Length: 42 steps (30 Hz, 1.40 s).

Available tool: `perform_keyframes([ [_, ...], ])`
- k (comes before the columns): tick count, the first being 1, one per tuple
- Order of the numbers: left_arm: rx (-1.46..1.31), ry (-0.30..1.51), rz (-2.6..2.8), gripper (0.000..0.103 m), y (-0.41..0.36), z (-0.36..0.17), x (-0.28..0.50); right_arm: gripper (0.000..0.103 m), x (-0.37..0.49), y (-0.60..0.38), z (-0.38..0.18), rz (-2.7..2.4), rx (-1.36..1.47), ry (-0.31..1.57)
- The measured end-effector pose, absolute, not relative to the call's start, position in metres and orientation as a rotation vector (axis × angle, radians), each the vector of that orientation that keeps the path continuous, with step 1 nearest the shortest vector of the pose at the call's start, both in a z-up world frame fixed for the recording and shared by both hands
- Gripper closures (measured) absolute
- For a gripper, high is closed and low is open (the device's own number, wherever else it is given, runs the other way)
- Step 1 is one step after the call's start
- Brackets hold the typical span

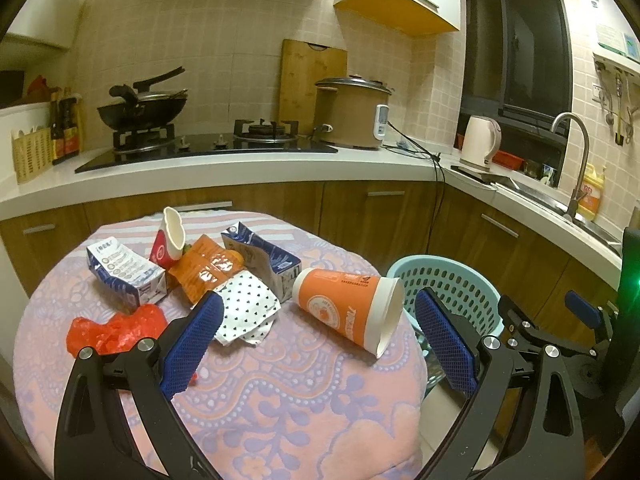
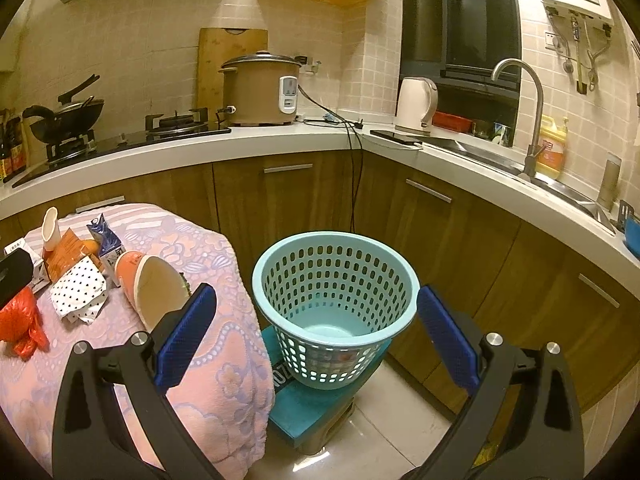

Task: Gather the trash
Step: 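Move both tools toward the trash on the table, then grasp the red plastic bag with the left tool while the right tool grasps the orange paper cup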

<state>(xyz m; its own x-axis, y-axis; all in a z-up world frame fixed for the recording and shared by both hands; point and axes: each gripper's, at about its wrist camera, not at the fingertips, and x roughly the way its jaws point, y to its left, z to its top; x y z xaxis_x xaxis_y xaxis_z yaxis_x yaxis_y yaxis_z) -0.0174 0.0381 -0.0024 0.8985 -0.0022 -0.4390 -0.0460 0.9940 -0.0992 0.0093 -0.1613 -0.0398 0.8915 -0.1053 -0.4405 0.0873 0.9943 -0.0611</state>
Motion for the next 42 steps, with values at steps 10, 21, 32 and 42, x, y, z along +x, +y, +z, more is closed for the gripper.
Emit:
perform_keyframes([
  [10,-0.11,0.474,0.055,0.01,0.052,-0.013,-0.012,0.017,0.015,-0.136,-0.044,-0.054,-0.084,0.453],
  [21,-0.107,0.481,0.212,0.01,0.112,-0.018,-0.015,0.056,0.044,-0.114,-0.051,0.093,-0.022,0.508],
  [32,-0.18,0.529,0.231,0.009,0.208,-0.031,-0.032,0.029,0.076,-0.089,-0.053,0.287,-0.012,0.495],
  [42,-0.302,0.682,0.086,0.009,0.232,-0.077,-0.007,0.028,0.115,-0.065,-0.082,0.479,-0.034,0.655],
])
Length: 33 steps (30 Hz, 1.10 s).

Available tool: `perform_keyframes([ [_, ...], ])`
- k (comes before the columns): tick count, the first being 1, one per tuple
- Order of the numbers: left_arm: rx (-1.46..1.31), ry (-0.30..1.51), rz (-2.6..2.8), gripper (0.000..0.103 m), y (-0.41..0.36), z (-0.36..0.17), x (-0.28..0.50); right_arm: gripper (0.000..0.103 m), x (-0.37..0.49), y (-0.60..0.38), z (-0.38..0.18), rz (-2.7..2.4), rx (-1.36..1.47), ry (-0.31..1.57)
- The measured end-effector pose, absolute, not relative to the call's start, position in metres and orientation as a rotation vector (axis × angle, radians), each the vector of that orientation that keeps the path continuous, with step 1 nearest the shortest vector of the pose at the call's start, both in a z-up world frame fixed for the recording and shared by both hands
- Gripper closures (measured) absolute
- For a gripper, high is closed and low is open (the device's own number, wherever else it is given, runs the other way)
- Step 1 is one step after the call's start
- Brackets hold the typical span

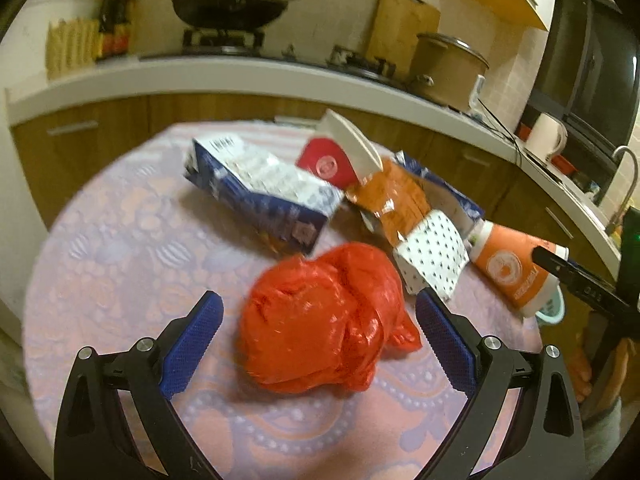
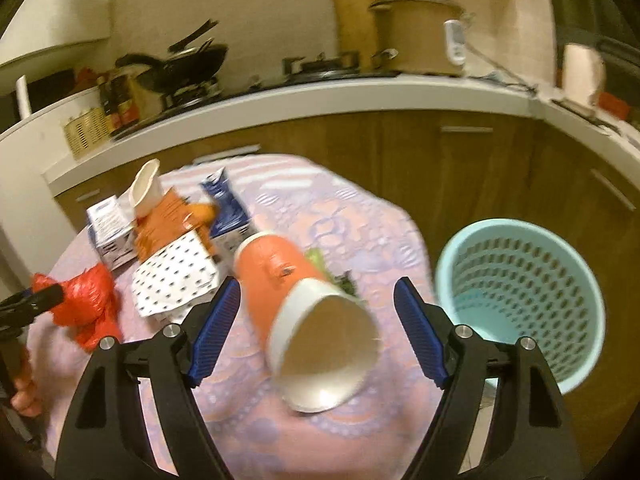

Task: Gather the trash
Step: 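Grasp the red plastic bag with the left tool while the right tool grasps the orange paper cup, then carry both items over the blue basket and open both tools to drop them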

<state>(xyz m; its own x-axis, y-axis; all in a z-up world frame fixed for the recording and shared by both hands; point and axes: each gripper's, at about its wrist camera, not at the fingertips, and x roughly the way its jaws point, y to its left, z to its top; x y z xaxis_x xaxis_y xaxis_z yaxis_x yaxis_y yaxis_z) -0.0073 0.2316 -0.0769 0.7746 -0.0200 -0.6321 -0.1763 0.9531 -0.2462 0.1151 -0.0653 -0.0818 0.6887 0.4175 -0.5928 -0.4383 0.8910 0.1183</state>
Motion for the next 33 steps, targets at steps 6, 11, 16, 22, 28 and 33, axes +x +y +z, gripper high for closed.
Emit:
perform_keyframes([
  [6,-0.302,0.696,0.052,0.011,0.222,-0.082,-0.002,0.034,0.112,-0.048,-0.087,0.518,-0.067,0.682],
  [11,-0.26,0.716,0.058,0.029,0.212,-0.082,-0.002,0.048,0.111,-0.04,-0.095,0.534,-0.079,0.72],
  [16,-0.263,0.725,0.035,0.055,0.212,-0.08,-0.005,0.051,0.105,-0.04,-0.091,0.538,-0.08,0.713],
  [22,-0.263,0.665,-0.028,0.07,0.203,-0.063,-0.023,0.052,0.086,-0.044,-0.07,0.547,-0.08,0.647],
  [28,-0.246,0.558,-0.097,0.071,0.181,-0.023,-0.031,0.052,0.081,-0.066,-0.039,0.516,-0.041,0.574],
  [33,-0.204,0.509,-0.169,0.071,0.142,0.008,-0.008,0.052,0.091,-0.111,-0.017,0.412,0.004,0.527],
])
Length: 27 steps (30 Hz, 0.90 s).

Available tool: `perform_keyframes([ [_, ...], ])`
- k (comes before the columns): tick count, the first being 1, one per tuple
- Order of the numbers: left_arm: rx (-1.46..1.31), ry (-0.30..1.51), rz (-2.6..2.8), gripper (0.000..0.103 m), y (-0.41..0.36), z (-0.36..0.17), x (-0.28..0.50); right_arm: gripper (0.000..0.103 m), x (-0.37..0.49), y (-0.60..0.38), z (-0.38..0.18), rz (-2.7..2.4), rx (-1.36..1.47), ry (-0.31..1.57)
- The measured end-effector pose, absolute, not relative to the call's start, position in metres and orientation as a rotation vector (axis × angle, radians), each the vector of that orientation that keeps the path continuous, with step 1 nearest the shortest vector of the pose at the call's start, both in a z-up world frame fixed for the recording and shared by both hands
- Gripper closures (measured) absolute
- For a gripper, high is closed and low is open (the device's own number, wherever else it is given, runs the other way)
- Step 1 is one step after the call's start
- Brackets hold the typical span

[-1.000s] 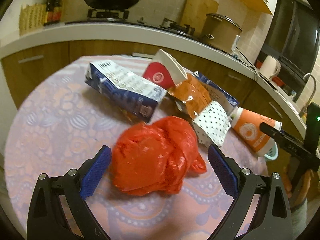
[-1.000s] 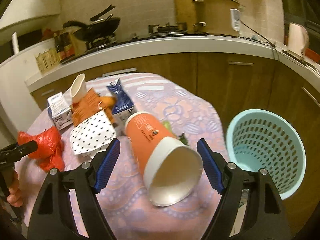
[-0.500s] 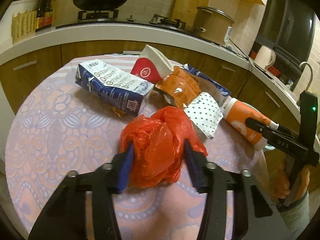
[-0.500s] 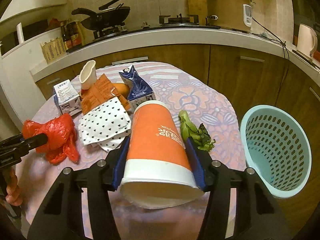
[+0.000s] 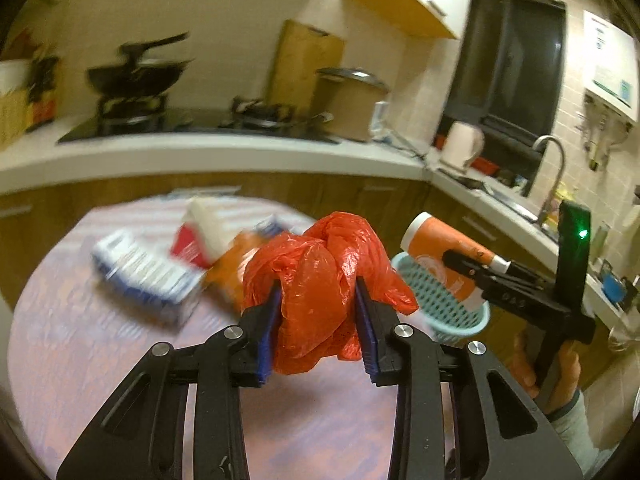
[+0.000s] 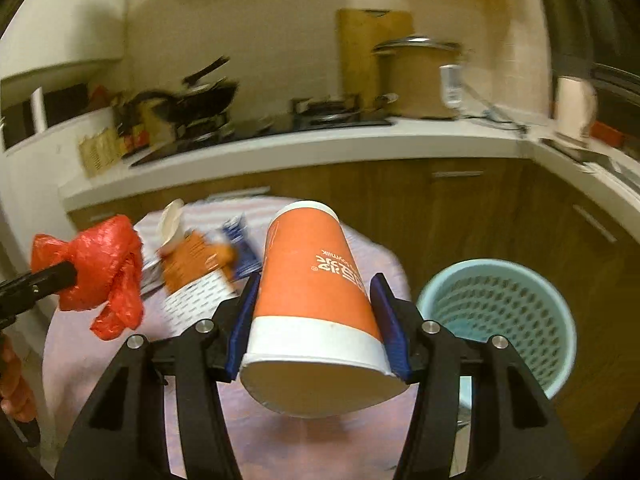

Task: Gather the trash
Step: 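Carry both items over the blue basket and open both tools to drop them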

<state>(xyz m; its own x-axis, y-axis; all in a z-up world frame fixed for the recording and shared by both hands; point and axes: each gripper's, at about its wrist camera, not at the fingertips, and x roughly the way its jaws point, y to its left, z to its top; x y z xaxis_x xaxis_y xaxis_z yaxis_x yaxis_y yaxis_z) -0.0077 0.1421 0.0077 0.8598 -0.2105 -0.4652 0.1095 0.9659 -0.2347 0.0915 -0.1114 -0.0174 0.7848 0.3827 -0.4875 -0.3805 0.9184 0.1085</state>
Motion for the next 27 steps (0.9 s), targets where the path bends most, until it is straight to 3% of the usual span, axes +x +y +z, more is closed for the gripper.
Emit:
perform_keyframes([
  [10,-0.115,0.566,-0.348,0.071,0.015,0.02,0.09,0.052,0.135,-0.214,-0.045,0.165,0.102,0.647],
  [19,-0.123,0.781,-0.4,0.07,-0.072,-0.051,0.181,0.051,0.171,-0.26,-0.114,0.058,0.168,0.875],
  [27,-0.102,0.892,-0.376,0.068,-0.108,-0.107,0.218,0.049,0.181,-0.274,-0.142,0.036,0.173,0.951],
])
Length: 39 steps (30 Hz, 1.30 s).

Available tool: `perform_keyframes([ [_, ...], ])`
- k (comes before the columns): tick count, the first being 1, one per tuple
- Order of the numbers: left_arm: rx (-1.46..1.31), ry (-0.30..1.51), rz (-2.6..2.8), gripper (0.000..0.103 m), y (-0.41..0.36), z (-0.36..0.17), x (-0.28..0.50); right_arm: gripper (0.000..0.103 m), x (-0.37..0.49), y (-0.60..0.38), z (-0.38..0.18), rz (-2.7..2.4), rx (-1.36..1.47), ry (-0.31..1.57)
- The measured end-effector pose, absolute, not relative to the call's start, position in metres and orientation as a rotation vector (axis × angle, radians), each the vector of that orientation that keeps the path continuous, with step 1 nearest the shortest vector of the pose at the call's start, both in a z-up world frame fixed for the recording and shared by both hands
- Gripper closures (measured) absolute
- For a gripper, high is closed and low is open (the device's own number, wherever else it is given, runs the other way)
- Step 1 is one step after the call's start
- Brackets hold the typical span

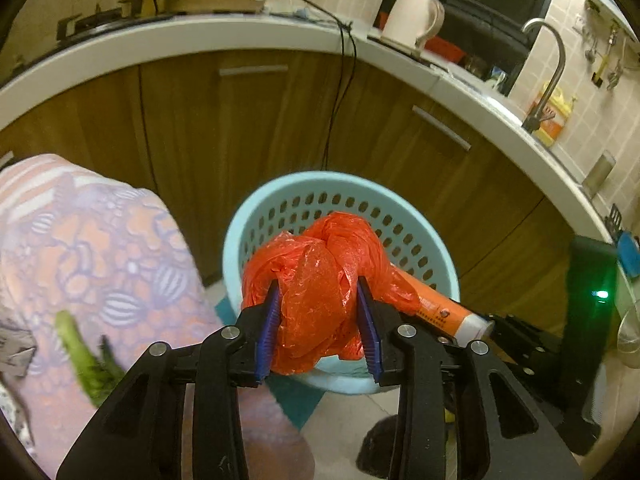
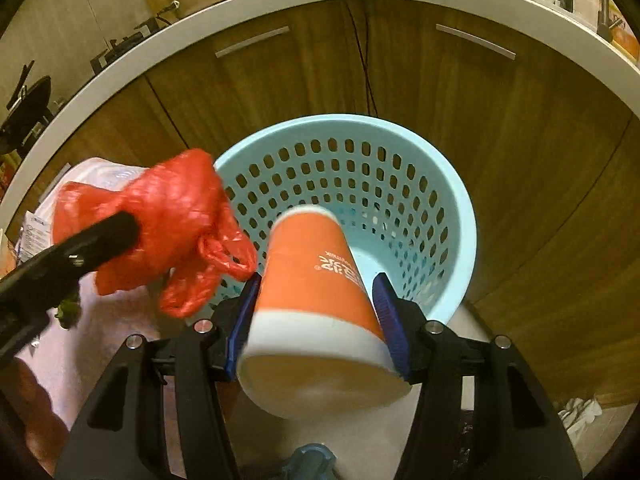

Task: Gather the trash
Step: 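Carry both items over the blue basket and open both tools to drop them, then grasp the heart-print paper with the left tool while the right tool grasps the green vegetable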

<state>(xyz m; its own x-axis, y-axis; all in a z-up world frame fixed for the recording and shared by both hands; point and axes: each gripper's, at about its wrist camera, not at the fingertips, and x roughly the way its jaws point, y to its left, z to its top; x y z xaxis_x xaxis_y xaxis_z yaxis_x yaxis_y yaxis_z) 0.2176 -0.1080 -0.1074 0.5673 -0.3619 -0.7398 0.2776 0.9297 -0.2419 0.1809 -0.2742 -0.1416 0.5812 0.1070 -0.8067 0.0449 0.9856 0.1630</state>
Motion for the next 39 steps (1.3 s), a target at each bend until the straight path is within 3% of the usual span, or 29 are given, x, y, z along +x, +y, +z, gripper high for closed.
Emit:
perform_keyframes([
  [6,-0.1,0.927,-0.357,0.055,-0.113,-0.121,0.225,0.049,0.182,-0.276,-0.145,0.036,0.164,0.958],
  [8,-0.099,0.925,-0.36,0.039,-0.112,-0.12,0.223,0.048,0.184,-0.278,-0.144,0.037,0.16,0.958],
  [10,-0.103,0.914,-0.361,0.036,-0.11,-0.118,0.22,0.04,0.184,-0.278,-0.145,0.033,0.163,0.958],
  [13,-0.111,0.907,-0.356,0.031,-0.104,-0.113,0.215,0.039,0.181,-0.278,-0.142,0.031,0.171,0.955],
  [24,-0.137,0.844,-0.348,0.031,-0.074,-0.089,0.183,0.039,0.164,-0.267,-0.119,0.053,0.166,0.896],
  [39,-0.165,0.684,-0.199,0.031,0.018,-0.046,0.109,0.039,0.136,-0.165,-0.078,0.262,0.068,0.749],
])
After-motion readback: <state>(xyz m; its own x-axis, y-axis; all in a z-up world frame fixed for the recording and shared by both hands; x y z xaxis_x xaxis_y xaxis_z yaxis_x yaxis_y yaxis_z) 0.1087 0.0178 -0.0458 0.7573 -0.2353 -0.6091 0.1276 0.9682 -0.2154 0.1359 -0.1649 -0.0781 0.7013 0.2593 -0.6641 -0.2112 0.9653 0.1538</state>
